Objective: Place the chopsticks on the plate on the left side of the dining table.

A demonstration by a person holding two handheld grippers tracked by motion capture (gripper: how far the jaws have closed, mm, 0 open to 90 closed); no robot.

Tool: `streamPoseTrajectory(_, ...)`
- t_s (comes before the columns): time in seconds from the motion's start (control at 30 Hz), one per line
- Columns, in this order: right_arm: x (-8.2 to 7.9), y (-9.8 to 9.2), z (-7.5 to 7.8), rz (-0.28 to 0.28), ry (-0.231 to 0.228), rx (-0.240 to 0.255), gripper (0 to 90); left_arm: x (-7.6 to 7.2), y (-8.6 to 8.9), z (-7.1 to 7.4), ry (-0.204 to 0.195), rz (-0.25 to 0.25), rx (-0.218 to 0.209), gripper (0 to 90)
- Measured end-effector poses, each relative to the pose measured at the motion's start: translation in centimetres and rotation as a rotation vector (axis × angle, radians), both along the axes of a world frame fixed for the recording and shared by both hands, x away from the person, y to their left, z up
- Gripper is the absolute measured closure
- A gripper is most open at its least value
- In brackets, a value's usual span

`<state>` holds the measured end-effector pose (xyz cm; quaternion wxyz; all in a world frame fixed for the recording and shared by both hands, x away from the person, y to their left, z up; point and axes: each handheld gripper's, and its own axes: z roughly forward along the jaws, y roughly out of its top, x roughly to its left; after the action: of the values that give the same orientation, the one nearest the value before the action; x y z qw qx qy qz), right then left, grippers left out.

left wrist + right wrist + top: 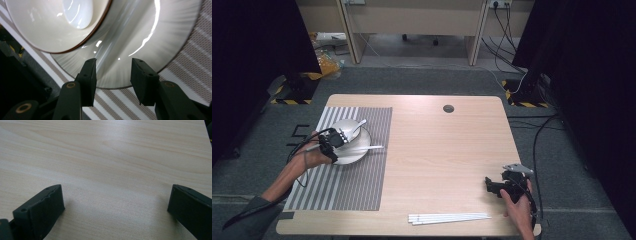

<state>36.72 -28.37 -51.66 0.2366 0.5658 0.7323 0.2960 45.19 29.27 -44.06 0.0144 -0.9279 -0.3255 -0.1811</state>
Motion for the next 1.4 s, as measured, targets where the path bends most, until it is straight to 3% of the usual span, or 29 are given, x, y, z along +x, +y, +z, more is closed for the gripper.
streamPoseTrajectory(0.37, 0.0, 0.0, 0.0, 0.000, 0.000, 0.000, 0.6, -0.4, -3.2, 0.8, -0.014, -0.008, -0.132, 50.3)
streamPoseTrajectory(0.63, 0.0, 0.0, 0.0, 0.001, 0.000, 0.000, 0.6, 0.0, -6.2, 1.3, -0.031, -0.037, -0.204, 48.3)
streamPoseTrajectory(0.93, 0.0, 0.0, 0.0, 0.002, 0.000, -0.001, 0.6, 1.2, -9.5, 1.5, -0.033, -0.067, -0.223, 48.7)
streamPoseTrajectory(1.4, 0.0, 0.0, 0.0, 0.003, 0.001, 0.000, 0.6, 3.5, -11.8, 1.3, -0.048, -0.052, -0.224, 48.9)
